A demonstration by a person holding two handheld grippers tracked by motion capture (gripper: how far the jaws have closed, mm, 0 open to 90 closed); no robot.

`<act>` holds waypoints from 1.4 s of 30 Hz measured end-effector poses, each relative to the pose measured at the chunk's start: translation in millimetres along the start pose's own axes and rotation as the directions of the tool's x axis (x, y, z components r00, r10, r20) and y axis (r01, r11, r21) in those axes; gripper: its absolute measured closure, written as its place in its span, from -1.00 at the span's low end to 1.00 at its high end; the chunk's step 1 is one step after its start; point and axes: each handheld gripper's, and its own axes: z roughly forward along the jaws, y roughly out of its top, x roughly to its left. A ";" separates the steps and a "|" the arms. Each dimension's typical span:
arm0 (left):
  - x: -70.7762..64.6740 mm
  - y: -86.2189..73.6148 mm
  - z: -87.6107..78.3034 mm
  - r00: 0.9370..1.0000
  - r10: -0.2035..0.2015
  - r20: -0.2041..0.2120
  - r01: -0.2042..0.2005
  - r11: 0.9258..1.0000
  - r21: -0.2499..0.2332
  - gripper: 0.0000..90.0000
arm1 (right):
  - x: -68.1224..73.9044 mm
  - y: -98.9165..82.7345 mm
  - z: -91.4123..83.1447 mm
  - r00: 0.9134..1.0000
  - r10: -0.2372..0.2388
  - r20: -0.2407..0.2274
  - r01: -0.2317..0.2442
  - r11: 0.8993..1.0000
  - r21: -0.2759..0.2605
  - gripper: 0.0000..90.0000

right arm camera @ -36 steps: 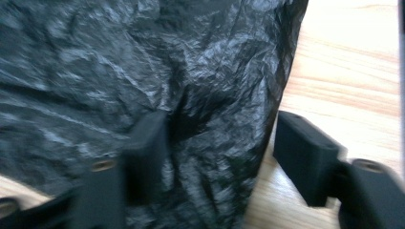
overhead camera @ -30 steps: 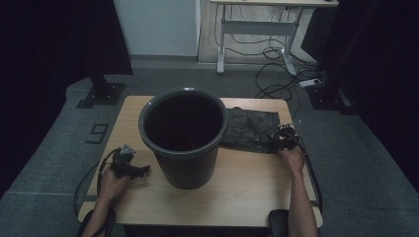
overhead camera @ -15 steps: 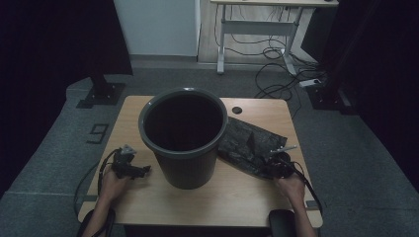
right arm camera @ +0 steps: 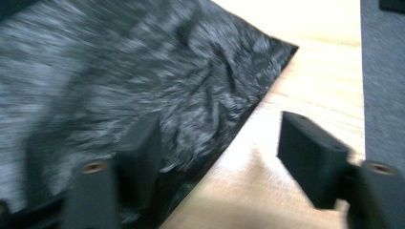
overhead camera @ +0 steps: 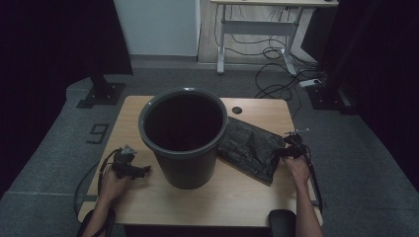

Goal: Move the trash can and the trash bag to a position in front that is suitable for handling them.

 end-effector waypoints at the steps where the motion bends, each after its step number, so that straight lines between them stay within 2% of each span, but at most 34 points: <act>1: 0.0 0.0 0.0 1.000 0.000 0.000 0.000 1.000 0.000 -1.00 | -1.9 -0.9 8.4 1.000 0.018 -0.022 -0.017 0.999 0.029 0.26; 3: 0.0 0.0 0.0 1.000 0.000 0.000 0.000 1.000 0.000 -1.00 | -1.7 -3.7 7.6 0.999 0.017 -0.043 -0.016 1.000 0.017 0.66; 5: -0.1 0.1 0.1 1.000 0.001 0.001 -0.001 1.000 0.000 -1.00 | 1.1 -8.2 3.3 0.997 0.003 -0.074 -0.001 1.000 0.030 0.82; 6: -0.1 0.1 0.1 1.000 0.001 0.001 -0.001 1.000 0.000 -1.00 | 1.1 -8.2 3.3 0.997 0.003 -0.074 -0.001 1.000 0.030 0.82; 8: -0.1 0.1 0.1 1.000 0.001 0.001 -0.001 1.000 0.000 -1.00 | 9.4 -14.7 -4.0 0.997 -0.039 -0.070 0.042 0.998 0.052 0.88; 9: -0.2 0.1 0.2 1.000 0.002 0.001 -0.002 1.000 0.000 -1.00 | 21.5 -27.5 -13.8 0.992 -0.084 -0.099 0.089 0.995 0.052 0.89; 12: -1.0 0.3 0.3 1.000 0.002 0.000 -0.002 1.000 -0.001 -1.00 | 38.6 -46.5 -27.2 0.981 -0.136 -0.138 0.142 0.989 0.037 0.90; 13: -1.3 0.3 0.4 1.000 0.002 0.000 -0.002 1.000 -0.001 -1.00 | 46.9 -56.6 -34.2 0.974 -0.157 -0.165 0.164 0.986 0.030 0.90; 15: -1.7 0.6 0.6 1.000 0.003 0.003 -0.003 1.000 0.000 -1.00 | 58.9 -70.0 -45.2 0.961 -0.194 -0.197 0.204 0.978 0.033 0.81; 16: -1.7 0.6 0.6 1.000 0.003 0.003 -0.003 1.000 0.000 -1.00 | 58.9 -70.0 -45.2 0.961 -0.194 -0.197 0.204 0.978 0.033 0.81; 17: -2.2 0.7 0.7 1.000 0.004 0.002 -0.004 1.000 0.001 -1.00 | 63.3 -75.0 -56.5 0.958 -0.210 -0.196 0.218 0.976 0.022 0.51; 21: -3.0 1.0 1.0 1.000 0.006 0.007 -0.006 1.000 0.000 -1.00 | 46.7 -54.3 -70.4 0.978 -0.178 -0.111 0.173 0.983 -0.056 0.10; 23: -3.1 1.1 1.0 1.000 0.007 0.008 -0.007 1.000 0.001 -1.00 | 36.4 -38.0 -64.4 0.984 -0.166 -0.070 0.160 0.984 -0.076 -0.08; 24: -3.1 1.1 1.0 1.000 0.007 0.008 -0.007 1.000 0.001 -1.00 | 36.4 -38.0 -64.4 0.984 -0.166 -0.070 0.160 0.984 -0.076 -0.08; 25: -3.0 1.2 0.9 1.000 0.009 0.009 -0.009 1.000 0.002 -1.00 | 28.9 -23.3 -52.0 0.985 -0.160 -0.064 0.155 0.985 -0.081 -0.16; 27: -3.1 1.2 1.0 1.000 0.010 0.009 -0.010 1.000 0.001 -1.00 | 25.8 -12.9 -35.3 0.982 -0.168 -0.091 0.163 0.985 -0.059 -0.19; 30: -3.0 1.2 1.0 1.000 0.010 0.011 -0.010 1.000 0.001 -1.00 | 27.2 -6.8 -13.4 0.975 -0.198 -0.104 0.198 0.980 -0.005 -0.18; 32: -3.2 1.2 1.0 1.000 0.012 0.011 -0.012 1.000 0.002 -1.00 | 27.9 -6.0 -1.7 0.971 -0.213 -0.110 0.216 0.976 0.021 -0.03; 33: -3.2 1.2 1.0 1.000 0.012 0.011 -0.012 1.000 0.002 -1.00 | 27.8 -6.3 2.5 0.970 -0.212 -0.122 0.219 0.975 0.042 0.12; 34: -3.4 1.2 1.1 1.000 0.013 0.011 -0.013 1.000 0.002 -1.00 | 27.2 -6.5 2.7 0.971 -0.195 -0.135 0.201 0.979 0.028 0.37; 35: -3.5 1.3 1.1 1.000 0.013 0.011 -0.013 1.000 0.002 -1.00 | 26.4 -7.8 1.6 0.970 -0.179 -0.164 0.187 0.982 0.029 0.53; 36: -3.5 1.3 1.1 1.000 0.013 0.011 -0.013 1.000 0.002 -1.00 | 26.4 -7.8 1.6 0.970 -0.179 -0.164 0.187 0.982 0.029 0.53; 38: -3.7 1.4 1.2 1.000 0.014 0.012 -0.014 1.000 0.001 -1.00 | 29.2 -17.1 -5.5 0.967 -0.177 -0.181 0.186 0.982 0.031 0.82; 41: -4.3 1.6 1.5 1.000 0.015 0.013 -0.015 1.000 0.001 -1.00 | 38.1 -30.2 -17.3 0.965 -0.198 -0.175 0.209 0.977 0.050 0.83; 42: -4.3 1.7 1.5 1.000 0.015 0.016 -0.015 1.000 0.002 -1.00 | 41.9 -34.6 -20.7 0.961 -0.212 -0.176 0.224 0.973 0.048 0.83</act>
